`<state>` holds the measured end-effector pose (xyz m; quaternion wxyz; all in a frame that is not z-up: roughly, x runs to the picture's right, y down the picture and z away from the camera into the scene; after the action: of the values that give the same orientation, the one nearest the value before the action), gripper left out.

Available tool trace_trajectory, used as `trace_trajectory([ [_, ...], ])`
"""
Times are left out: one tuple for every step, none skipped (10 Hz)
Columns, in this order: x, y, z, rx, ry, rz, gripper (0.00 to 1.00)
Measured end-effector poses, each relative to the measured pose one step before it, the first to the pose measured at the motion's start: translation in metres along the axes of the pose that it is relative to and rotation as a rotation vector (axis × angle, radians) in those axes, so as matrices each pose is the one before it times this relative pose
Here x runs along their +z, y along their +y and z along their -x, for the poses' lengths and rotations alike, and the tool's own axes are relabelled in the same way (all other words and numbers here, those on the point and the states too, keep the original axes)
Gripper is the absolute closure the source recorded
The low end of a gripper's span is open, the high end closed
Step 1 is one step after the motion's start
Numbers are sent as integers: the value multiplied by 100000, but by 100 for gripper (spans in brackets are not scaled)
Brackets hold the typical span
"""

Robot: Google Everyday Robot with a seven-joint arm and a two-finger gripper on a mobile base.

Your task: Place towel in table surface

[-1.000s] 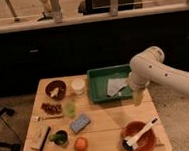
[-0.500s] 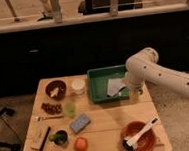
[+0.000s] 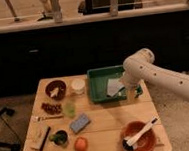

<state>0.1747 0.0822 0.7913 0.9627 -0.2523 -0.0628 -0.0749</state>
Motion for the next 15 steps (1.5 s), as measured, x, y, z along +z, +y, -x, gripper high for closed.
trace_trajectory([
  [301,-188,-112,208,-10,-212,20],
  [201,-135,-197,394,2,-322,20],
  [371,-166,-85,244,-91,-309,20],
  [565,-352,110,305,-469,-355,20],
  [484,-451,-37,234,-146,-194,20],
  [498,-555,130,-245,-225,-467,20],
  [222,45,-87,366,-271,78,20],
  [218,12,-212,298,75,-137,20],
  [225,-159,-78,-64,241,-327,20],
  [518,-285,0,236,-421,78,20],
  [258,-158,101,-507,-51,-70,20],
  [222,-94,193,-413,-291,81,20],
  [338,-51,146,-426,-279,41,20],
  [194,-32,-127,-215,260,-147,20],
  [190,-27,-143,166,-74,-17,20],
])
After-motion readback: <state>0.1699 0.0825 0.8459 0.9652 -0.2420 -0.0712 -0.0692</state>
